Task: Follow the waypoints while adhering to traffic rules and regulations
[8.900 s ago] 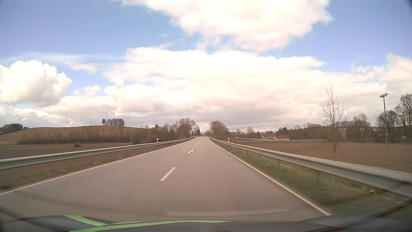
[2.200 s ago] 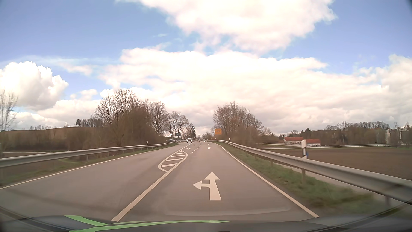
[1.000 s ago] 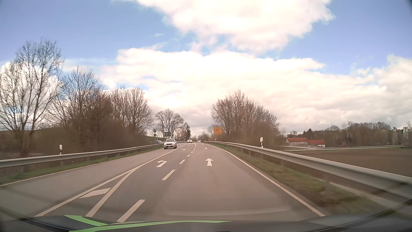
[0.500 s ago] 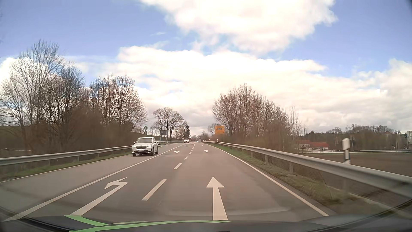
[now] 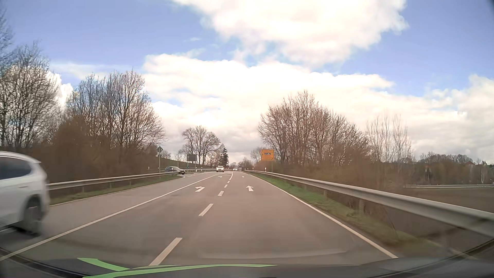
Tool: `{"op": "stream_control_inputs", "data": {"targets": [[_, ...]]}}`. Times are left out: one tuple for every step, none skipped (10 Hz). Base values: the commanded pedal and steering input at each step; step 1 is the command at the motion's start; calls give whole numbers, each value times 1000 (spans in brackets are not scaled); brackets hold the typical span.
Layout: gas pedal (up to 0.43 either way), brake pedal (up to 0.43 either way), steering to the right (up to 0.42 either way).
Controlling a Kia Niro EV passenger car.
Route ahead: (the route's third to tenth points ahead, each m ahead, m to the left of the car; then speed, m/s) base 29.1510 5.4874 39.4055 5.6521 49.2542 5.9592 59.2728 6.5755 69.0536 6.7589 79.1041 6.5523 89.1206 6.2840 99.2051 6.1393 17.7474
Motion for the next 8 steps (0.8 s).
{"op": "stream_control_inputs", "data": {"targets": [[189,0,-2],[189,0,-2],[189,0,-2],[189,0,-2],[189,0,-2],[189,0,-2],[189,0,-2],[189,0,-3]]}}
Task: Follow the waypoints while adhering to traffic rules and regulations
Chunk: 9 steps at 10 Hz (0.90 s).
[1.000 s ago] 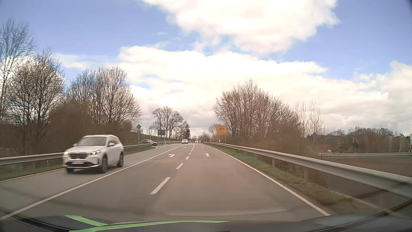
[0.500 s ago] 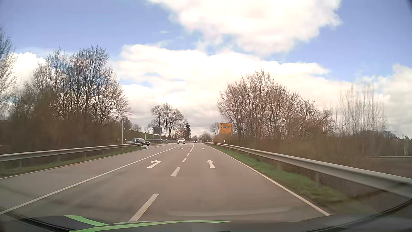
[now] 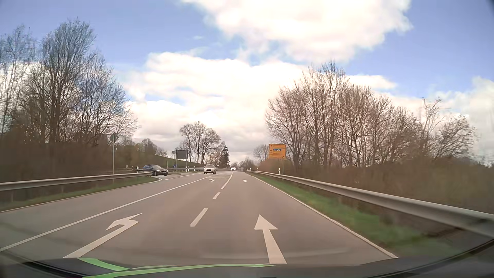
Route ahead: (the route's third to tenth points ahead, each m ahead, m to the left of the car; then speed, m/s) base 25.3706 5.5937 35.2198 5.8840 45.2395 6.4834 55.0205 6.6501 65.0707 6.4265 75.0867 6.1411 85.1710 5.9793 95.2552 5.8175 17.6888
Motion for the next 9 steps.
{"op": "stream_control_inputs", "data": {"targets": [[189,0,-4],[189,0,-4],[197,0,-4],[197,0,-4],[197,0,-4],[197,0,-4],[197,0,-4],[189,0,-4],[189,0,-4]]}}
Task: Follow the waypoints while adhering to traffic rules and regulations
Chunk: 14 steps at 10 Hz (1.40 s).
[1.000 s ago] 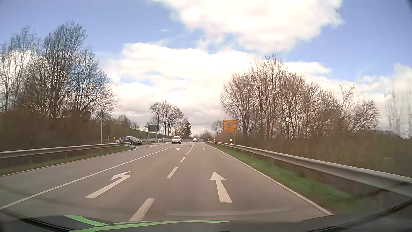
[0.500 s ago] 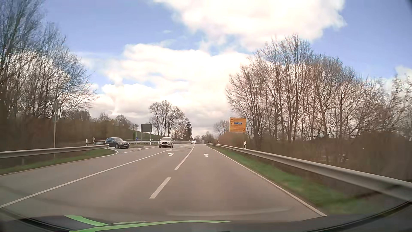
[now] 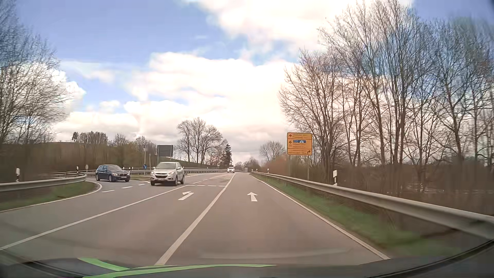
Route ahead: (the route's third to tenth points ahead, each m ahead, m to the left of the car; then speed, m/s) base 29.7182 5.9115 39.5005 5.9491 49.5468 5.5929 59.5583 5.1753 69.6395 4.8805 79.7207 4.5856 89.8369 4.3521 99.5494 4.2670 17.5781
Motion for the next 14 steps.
{"op": "stream_control_inputs", "data": {"targets": [[189,0,-4],[189,0,-4],[189,0,-4],[177,0,-4],[177,0,-4],[177,0,-4],[177,0,-4],[177,0,-3],[177,0,-2],[177,0,-1],[177,0,-2],[177,0,-1],[177,0,-1],[177,0,-1]]}}
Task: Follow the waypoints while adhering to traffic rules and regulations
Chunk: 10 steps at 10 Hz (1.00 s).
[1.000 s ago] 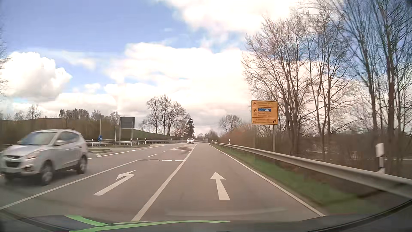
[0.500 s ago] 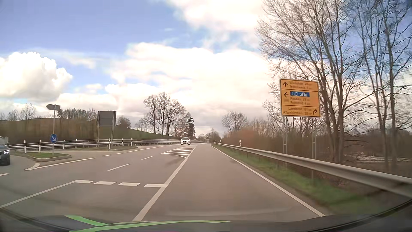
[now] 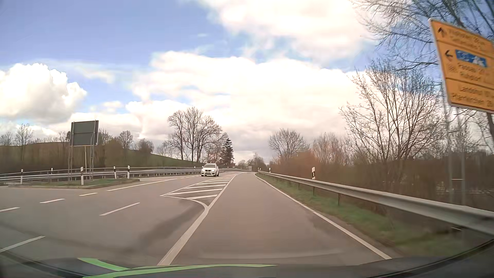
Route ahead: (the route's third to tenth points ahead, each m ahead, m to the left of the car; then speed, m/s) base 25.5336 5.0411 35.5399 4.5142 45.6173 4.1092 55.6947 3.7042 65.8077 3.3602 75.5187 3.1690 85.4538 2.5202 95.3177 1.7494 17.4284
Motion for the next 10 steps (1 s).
{"op": "stream_control_inputs", "data": {"targets": [[177,0,-2],[177,0,-1],[177,0,-1],[177,0,-1],[169,0,-2],[169,0,-1],[169,0,-2],[169,0,-2],[169,0,-2],[169,0,-1]]}}
